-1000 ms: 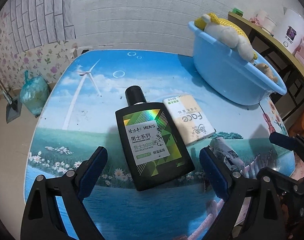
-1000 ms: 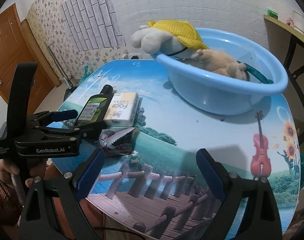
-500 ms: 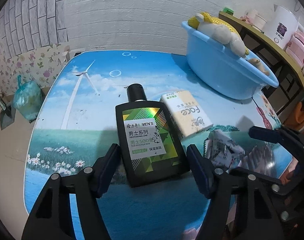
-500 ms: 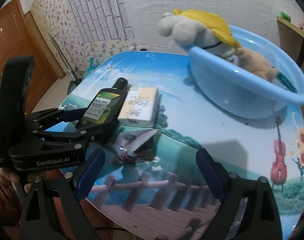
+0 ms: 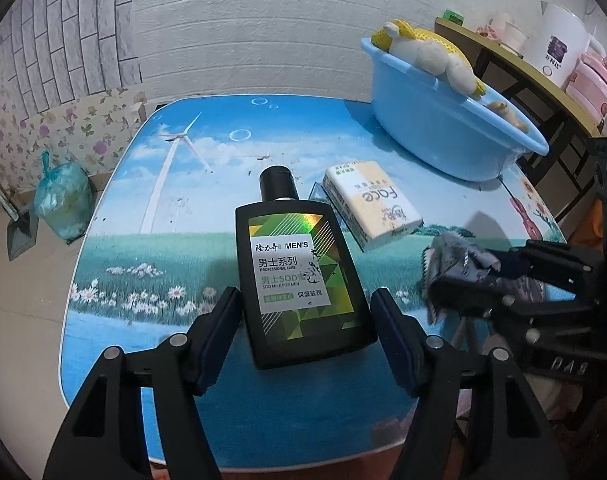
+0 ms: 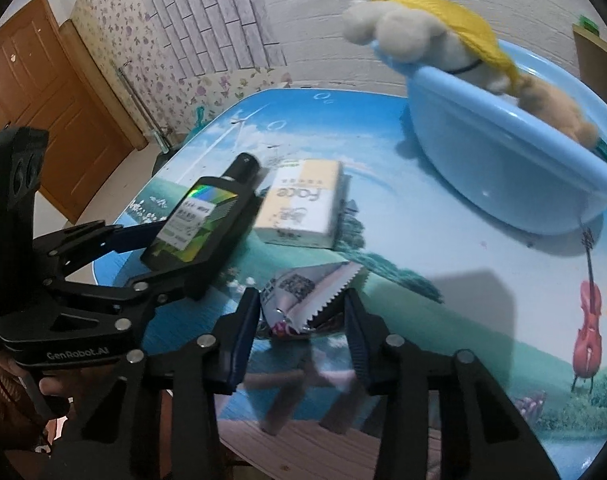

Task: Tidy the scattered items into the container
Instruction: 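Grasp the black MEN'S bottle with the left gripper while the right grasps the silver packet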

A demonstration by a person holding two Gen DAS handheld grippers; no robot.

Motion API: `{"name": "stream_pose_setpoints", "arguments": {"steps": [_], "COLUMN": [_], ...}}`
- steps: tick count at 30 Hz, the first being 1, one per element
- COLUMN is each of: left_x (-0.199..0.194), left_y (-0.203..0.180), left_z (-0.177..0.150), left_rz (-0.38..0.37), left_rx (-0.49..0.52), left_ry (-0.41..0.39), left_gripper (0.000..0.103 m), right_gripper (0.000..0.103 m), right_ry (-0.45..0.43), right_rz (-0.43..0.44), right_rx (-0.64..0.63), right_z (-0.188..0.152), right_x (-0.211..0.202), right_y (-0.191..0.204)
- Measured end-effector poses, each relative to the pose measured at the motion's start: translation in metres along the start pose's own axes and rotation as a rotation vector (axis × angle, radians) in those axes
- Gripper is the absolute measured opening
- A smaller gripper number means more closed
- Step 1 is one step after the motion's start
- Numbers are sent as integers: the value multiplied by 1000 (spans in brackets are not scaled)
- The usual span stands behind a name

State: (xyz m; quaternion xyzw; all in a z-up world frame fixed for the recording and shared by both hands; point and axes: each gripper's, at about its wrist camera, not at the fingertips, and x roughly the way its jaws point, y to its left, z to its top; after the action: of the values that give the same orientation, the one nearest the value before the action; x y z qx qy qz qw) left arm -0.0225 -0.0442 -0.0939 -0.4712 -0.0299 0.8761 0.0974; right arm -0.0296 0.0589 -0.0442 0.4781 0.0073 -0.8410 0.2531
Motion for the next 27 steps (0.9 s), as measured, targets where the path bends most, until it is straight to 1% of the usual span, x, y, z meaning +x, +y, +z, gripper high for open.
{"name": "stream_pose_setpoints", "arguments": {"steps": [7, 10, 14, 19, 21, 25, 27], "left_x": [-8, -10, -9, -3, 2, 5, 6], "left_y": [-13, -20, -26, -27, -27, -29, -29], "left_z": [-10, -12, -11, -8, -8, -7, -6], "left_rz": [28, 56, 88, 115, 130, 150, 158], "left_rx": [19, 20, 9, -26, -31, -22, -21], "left_ry": [21, 24, 24, 40, 55, 49, 45], "left_gripper": [66, 67, 67, 67, 66, 67, 67], "right_gripper": [38, 38, 38, 38, 38, 38, 39], "right_ry": [-32, -46, -67, -83, -86, -87, -90], "right_rz": [-46, -52, -89, -148, -147, -153, -148], "right_rx": [34, 70, 105, 83, 92, 106, 109], "right_z": [-12, -18, -23, -28, -29, -34, -34], "right_x": [-19, -28, -36, -42, -42, -44, -43], "right_y": [-18, -31, -46, -53, -56, -66, -65]}}
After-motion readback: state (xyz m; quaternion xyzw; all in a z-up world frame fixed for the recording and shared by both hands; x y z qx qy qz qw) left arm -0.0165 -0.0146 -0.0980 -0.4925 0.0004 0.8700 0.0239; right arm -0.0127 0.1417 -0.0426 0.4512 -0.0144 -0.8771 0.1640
